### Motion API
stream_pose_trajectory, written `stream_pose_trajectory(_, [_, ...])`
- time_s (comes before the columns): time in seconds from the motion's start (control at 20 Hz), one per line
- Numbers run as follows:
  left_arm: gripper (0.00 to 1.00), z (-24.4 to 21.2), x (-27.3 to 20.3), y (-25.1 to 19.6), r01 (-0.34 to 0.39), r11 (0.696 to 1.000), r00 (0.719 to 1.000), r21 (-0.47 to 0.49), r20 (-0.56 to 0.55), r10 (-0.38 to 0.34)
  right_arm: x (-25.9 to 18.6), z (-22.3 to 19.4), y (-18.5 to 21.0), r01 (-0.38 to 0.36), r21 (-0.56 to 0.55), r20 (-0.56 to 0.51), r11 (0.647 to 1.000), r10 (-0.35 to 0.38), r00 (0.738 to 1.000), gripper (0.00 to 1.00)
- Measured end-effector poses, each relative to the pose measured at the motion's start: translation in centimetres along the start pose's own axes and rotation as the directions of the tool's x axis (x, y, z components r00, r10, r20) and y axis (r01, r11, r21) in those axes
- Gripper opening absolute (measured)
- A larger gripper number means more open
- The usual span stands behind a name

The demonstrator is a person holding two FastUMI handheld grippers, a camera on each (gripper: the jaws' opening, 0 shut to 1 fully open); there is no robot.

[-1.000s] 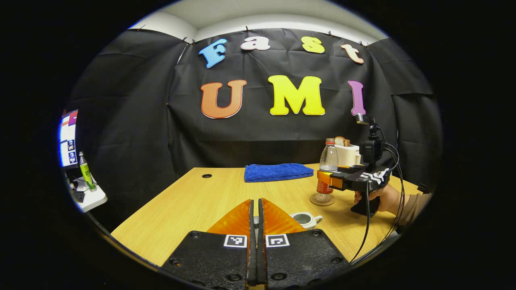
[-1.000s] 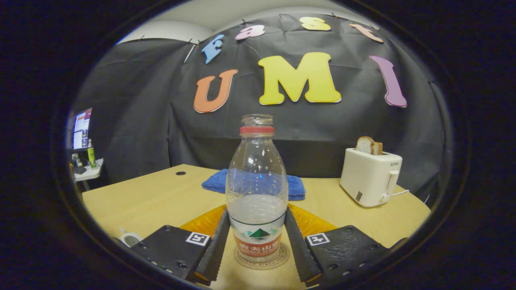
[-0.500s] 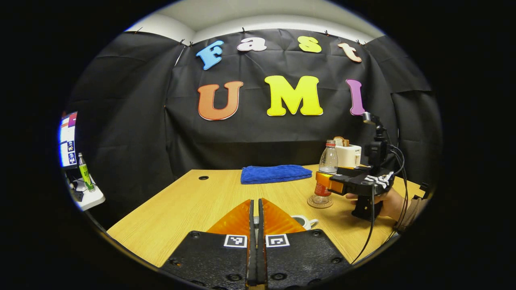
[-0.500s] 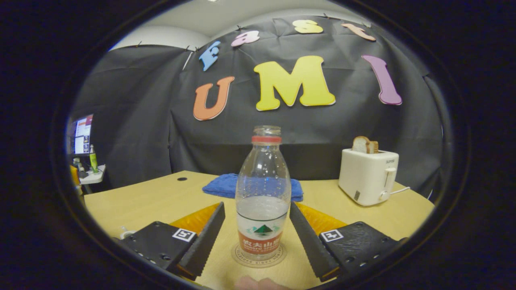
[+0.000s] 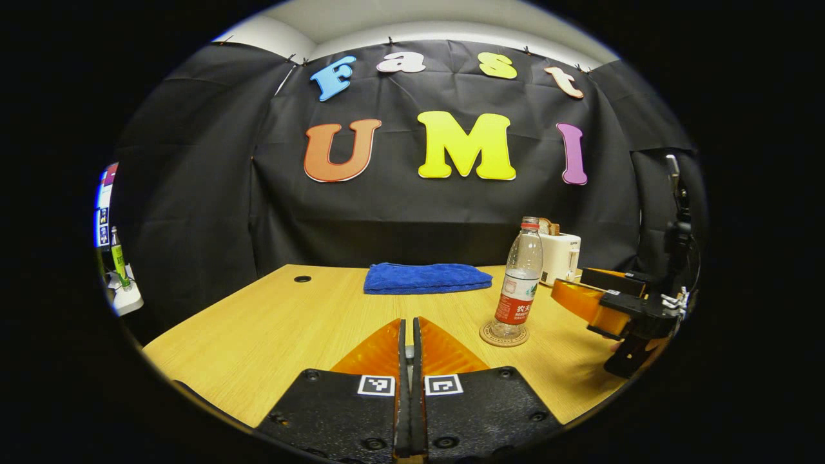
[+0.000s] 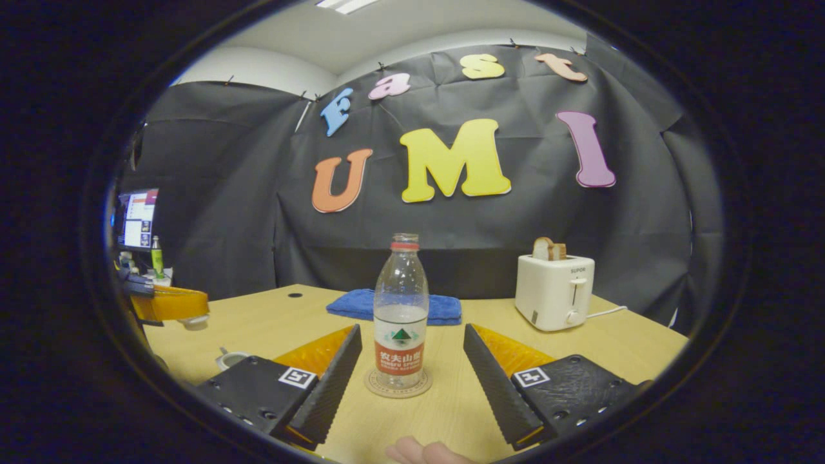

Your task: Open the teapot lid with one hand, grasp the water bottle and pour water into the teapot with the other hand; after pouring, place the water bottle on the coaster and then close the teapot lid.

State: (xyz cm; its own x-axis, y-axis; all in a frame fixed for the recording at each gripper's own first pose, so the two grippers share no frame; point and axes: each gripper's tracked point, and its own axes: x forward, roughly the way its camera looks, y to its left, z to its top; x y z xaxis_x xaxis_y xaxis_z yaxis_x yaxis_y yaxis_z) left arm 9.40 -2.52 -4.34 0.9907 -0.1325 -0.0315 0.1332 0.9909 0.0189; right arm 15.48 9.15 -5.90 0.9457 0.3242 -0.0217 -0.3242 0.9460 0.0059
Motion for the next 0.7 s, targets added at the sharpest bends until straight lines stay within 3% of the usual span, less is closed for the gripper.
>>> stream_pose_trajectory(0.35, [0.03,-3.1,2.1,-2.2,0.012,0.999,0.998,0.046,-0.059,-0.009,-2.9,0.6,-0.2,-0.037,0.058,0.029,0.998,0.035,0.999,0.95])
stream_pose_trajectory(0.7, [0.04,-3.6,2.1,-2.2,-0.003,0.999,0.998,0.042,-0.064,0.005,-2.6,-0.1,-0.7,-0.035,0.084,0.01,0.996,0.034,0.999,0.95])
